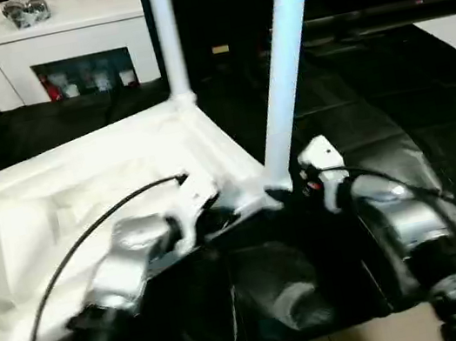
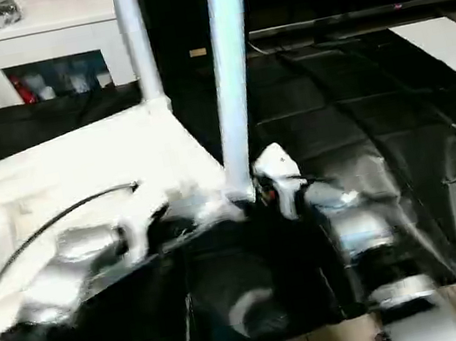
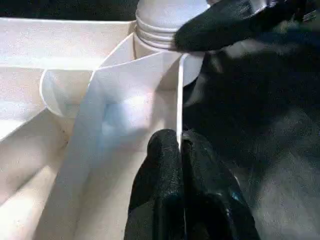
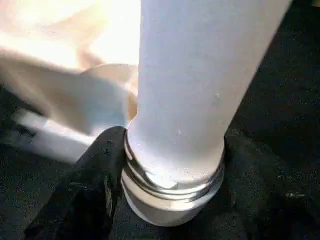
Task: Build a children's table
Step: Rotate leg to tighten
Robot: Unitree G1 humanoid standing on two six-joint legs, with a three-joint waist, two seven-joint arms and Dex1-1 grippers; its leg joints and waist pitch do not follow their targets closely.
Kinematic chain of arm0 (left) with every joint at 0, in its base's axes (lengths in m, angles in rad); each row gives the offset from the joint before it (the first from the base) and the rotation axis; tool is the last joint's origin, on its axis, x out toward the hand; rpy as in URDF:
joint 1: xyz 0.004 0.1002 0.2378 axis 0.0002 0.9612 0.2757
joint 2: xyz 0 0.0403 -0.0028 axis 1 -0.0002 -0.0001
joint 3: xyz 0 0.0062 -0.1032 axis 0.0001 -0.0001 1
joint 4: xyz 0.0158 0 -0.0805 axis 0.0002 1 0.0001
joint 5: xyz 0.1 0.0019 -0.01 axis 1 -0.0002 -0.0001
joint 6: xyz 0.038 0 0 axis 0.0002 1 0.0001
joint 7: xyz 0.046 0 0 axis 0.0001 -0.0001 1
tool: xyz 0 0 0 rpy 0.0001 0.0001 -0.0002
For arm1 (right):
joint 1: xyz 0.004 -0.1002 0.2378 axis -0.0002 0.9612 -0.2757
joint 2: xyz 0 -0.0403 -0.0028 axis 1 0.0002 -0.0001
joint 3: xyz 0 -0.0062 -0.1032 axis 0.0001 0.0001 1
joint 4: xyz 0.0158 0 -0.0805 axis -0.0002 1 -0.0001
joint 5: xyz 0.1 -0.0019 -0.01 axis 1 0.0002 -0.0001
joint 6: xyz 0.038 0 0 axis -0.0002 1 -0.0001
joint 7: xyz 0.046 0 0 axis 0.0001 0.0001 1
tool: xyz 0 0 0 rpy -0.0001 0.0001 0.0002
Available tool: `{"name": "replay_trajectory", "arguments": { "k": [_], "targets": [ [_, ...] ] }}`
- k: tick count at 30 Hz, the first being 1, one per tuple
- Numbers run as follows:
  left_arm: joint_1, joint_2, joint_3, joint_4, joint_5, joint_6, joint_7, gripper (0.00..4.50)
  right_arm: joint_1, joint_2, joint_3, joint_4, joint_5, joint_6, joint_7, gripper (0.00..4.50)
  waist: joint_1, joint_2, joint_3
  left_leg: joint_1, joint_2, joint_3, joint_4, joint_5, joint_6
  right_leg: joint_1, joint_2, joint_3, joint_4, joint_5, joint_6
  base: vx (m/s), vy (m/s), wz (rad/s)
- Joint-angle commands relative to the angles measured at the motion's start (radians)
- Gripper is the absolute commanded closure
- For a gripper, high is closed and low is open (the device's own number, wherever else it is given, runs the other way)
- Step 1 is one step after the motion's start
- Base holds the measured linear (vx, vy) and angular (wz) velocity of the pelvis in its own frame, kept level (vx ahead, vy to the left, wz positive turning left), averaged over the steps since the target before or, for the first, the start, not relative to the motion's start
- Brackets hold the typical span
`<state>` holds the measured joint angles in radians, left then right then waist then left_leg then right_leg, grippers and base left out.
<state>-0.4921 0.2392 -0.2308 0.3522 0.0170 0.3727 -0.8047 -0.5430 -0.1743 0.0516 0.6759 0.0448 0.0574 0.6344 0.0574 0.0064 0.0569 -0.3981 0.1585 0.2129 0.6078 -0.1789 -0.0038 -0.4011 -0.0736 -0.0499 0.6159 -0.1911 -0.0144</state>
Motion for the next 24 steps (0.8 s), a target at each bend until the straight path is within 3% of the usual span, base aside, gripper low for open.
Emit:
{"name": "replay_trajectory", "arguments": {
  "k": [1,2,5,6,7,9,11,12,17,19,24],
  "targets": [
    [-0.043,-0.087,-0.022,0.012,-0.006,0.006,0.077,4.50,-0.020,0.105,-0.001,0.039,0.028,0.026,-0.138,1.79,0.001,-0.005,-0.068,0.036,0.079,-0.044,-0.076,-0.193,0.021,0.035,-0.085,0.049,-0.076,-0.190,-0.235,0.000,0.000,0.00],
    [-0.051,-0.108,-0.024,0.024,-0.002,0.017,0.102,4.50,-0.028,0.132,-0.007,0.055,0.022,0.022,-0.192,1.79,-0.002,-0.001,-0.069,0.035,0.078,-0.044,-0.078,-0.199,0.011,0.035,-0.084,0.048,-0.077,-0.193,-0.231,0.000,0.000,0.00],
    [-0.071,-0.150,-0.026,0.051,0.007,0.028,0.152,4.50,-0.058,0.187,-0.020,0.093,0.013,0.006,-0.309,1.79,-0.002,-0.002,-0.070,0.035,0.076,-0.044,-0.078,-0.205,0.005,0.036,-0.085,0.048,-0.077,-0.180,-0.227,0.000,0.000,0.00],
    [-0.078,-0.158,-0.025,0.057,0.008,0.026,0.164,4.50,-0.073,0.202,-0.022,0.102,0.007,-0.011,-0.336,1.79,0.000,0.005,-0.071,0.036,0.076,-0.045,-0.077,-0.207,0.003,0.035,-0.086,0.048,-0.076,-0.179,-0.226,0.000,0.000,0.00],
    [-0.082,-0.161,-0.023,0.060,0.008,0.021,0.167,4.50,-0.081,0.210,-0.020,0.101,0.002,-0.028,-0.339,1.79,-0.003,0.002,-0.071,0.034,0.075,-0.044,-0.078,-0.209,0.002,0.037,-0.084,0.048,-0.077,-0.172,-0.224,0.000,0.000,0.00],
    [-0.085,-0.157,-0.019,0.059,0.007,0.006,0.160,4.50,-0.083,0.219,-0.015,0.078,-0.001,-0.054,-0.306,1.10,0.000,0.001,-0.073,0.032,0.075,-0.044,-0.077,-0.200,0.010,0.040,-0.085,0.048,-0.074,-0.144,-0.221,0.000,0.000,0.00],
    [-0.074,-0.138,-0.019,0.044,0.002,-0.006,0.127,4.50,-0.063,0.209,-0.006,0.042,0.003,-0.047,-0.243,1.10,0.000,-0.004,-0.073,0.029,0.075,-0.044,-0.076,-0.181,0.031,0.044,-0.085,0.047,-0.070,-0.106,-0.224,0.000,0.000,0.00],
    [-0.074,-0.138,-0.019,0.044,0.002,-0.006,0.127,4.50,-0.063,0.209,-0.006,0.042,0.003,-0.047,-0.243,0.89,0.002,-0.003,-0.073,0.029,0.076,-0.044,-0.075,-0.167,0.040,0.044,-0.086,0.048,-0.069,-0.094,-0.227,0.000,0.000,0.00],
    [-0.040,-0.083,-0.009,-0.005,-0.030,-0.016,0.042,4.50,-0.039,0.106,0.007,-0.004,-0.008,-0.047,-0.171,0.54,0.003,-0.008,-0.073,0.028,0.076,-0.042,-0.072,-0.148,0.059,0.046,-0.086,0.046,-0.068,-0.090,-0.234,0.000,0.000,0.00],
    [-0.028,-0.060,-0.011,-0.022,-0.042,-0.026,0.003,4.50,-0.041,0.065,0.005,-0.005,-0.006,-0.047,-0.142,0.28,0.005,-0.005,-0.072,0.030,0.077,-0.041,-0.071,-0.150,0.064,0.043,-0.086,0.046,-0.069,-0.106,-0.237,0.000,0.000,0.00],
    [0.006,0.005,-0.015,-0.082,-0.077,-0.020,-0.115,4.50,-0.038,-0.050,0.023,-0.025,-0.029,-0.031,-0.002,0.03,0.015,-0.001,-0.069,0.035,0.079,-0.040,-0.074,-0.178,0.043,0.040,-0.083,0.045,-0.073,-0.151,-0.230,0.000,0.000,0.00]
  ]
}}
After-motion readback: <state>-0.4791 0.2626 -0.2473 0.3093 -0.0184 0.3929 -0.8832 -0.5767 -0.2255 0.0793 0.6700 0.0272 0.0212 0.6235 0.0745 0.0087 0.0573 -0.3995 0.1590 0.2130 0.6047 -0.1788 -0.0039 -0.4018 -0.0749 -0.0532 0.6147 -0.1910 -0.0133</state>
